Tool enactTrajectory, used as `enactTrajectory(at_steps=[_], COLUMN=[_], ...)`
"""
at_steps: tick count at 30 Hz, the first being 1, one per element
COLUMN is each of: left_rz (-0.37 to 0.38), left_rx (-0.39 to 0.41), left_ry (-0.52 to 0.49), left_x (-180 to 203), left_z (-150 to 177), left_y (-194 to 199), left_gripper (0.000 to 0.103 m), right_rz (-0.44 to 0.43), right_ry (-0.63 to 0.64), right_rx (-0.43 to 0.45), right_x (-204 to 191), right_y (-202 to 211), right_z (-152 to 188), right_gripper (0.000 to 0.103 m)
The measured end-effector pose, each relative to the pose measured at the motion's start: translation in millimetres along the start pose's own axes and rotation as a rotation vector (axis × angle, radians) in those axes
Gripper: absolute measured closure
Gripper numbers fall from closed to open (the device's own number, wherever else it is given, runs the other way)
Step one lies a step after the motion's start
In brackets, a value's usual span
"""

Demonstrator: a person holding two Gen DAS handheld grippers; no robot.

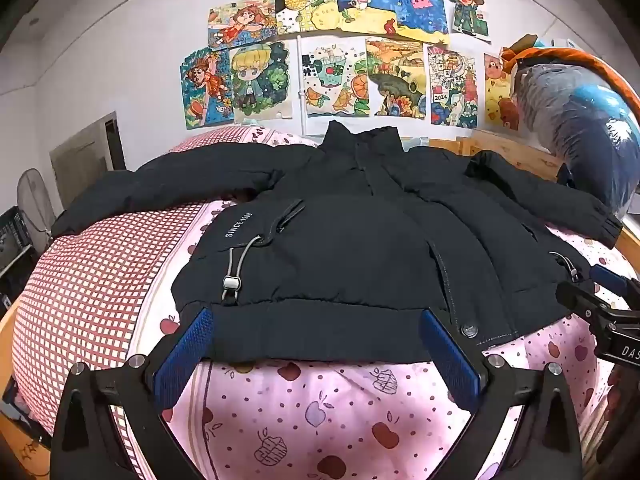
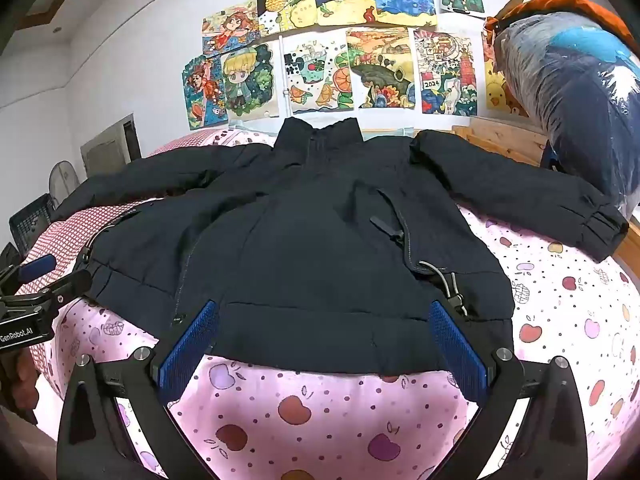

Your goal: Fold large clothes

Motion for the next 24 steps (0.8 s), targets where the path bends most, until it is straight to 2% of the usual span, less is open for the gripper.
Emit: enactTrajectory(at_steps=[24], left_rz=[0.012], left_rx=[0.003], left_ry=[0.014], left_x=[-5.4], left_z=[-3.4], left_y=[1.0], left_gripper=[0.000], right_rz=[0.000], right_ry=[0.000], right_rx=[0.003], right_x=[0.5], right_y=[0.7], right_z=[2.9], right_gripper=[0.001])
Point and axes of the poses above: each gripper's, at about its wrist camera, not at the fingertips, and y roughly against the way its jaws point, x to its right, z to its underside, the point moved 2 cm from there along -y, roughly the way its jaws point, and after that the axes turned 13 degrees about -x, right-handed, at the moved point
